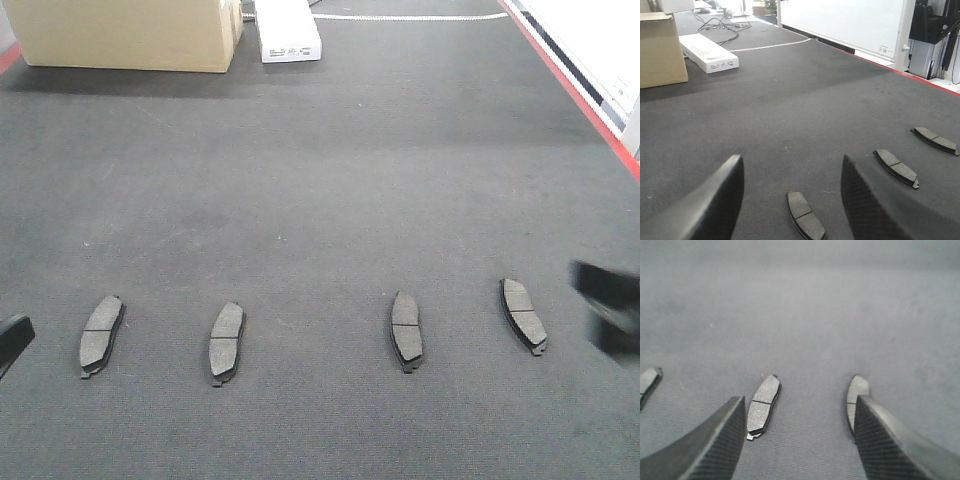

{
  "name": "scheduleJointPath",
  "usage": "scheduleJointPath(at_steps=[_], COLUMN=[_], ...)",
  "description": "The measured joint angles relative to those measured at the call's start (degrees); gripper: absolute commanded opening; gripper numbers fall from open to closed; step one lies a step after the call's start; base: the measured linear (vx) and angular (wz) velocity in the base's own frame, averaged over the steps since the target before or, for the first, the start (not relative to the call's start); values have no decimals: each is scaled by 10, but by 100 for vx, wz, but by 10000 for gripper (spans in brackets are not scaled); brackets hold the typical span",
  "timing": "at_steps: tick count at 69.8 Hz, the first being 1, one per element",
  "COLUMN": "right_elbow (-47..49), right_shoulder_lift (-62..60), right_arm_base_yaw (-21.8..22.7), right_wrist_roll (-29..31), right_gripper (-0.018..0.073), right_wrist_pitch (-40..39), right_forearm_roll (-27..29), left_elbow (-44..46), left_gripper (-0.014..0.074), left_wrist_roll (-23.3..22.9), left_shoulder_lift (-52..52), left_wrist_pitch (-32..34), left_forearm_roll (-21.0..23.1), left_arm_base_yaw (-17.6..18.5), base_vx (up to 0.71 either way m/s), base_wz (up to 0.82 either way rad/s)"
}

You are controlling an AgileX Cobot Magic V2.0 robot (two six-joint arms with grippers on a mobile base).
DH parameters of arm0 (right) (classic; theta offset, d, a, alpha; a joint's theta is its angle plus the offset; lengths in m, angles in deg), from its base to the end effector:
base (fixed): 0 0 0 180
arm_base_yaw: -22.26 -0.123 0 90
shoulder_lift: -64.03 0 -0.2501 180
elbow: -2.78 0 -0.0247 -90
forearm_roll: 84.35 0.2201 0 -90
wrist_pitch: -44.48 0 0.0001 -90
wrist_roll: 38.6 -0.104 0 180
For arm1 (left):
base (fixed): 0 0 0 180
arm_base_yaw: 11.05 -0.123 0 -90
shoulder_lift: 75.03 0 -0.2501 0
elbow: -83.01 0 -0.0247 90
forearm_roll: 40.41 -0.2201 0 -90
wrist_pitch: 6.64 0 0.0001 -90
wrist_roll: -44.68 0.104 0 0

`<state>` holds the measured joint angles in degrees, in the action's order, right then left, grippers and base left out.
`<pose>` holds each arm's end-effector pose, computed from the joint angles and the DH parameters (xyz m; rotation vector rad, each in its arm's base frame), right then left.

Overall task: Move and align brake pads A on conveyor
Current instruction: 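Lower the right gripper's pad onto the belt beside the other pad, then open the right gripper and raise it off the pad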

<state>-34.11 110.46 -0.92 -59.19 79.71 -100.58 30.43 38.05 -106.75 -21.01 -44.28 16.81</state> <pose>0.1301 0.0375 0.3069 -0.1842 2.0390 0.1654 0.0951 -0.0483 0.2852 0.3633 1.6981 -0.3816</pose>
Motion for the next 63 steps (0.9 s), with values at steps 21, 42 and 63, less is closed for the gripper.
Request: scheduleJointPath(at_steps=[21, 42, 63], right_elbow=[-113, -188, -188], right_shoulder_lift=[-245, -309, -309], right_arm_base_yaw=[0, 0, 0], right_wrist_roll=[105, 168, 170], right_gripper=[430, 373, -17], right_wrist_pitch=[-17, -89, -101], right_forearm_roll=[36, 76, 75], left_elbow=[0, 0, 0], left_gripper=[412, 412, -9], left_wrist_roll=[0, 0, 0], left_shoulder_lift=[0, 0, 0], left_wrist_pitch=[-2, -14, -20], left_forearm_roll=[0, 0, 0], left_arm_base_yaw=[0, 0, 0], base_vx=[0, 0, 0], base_wz=[0, 0, 0])
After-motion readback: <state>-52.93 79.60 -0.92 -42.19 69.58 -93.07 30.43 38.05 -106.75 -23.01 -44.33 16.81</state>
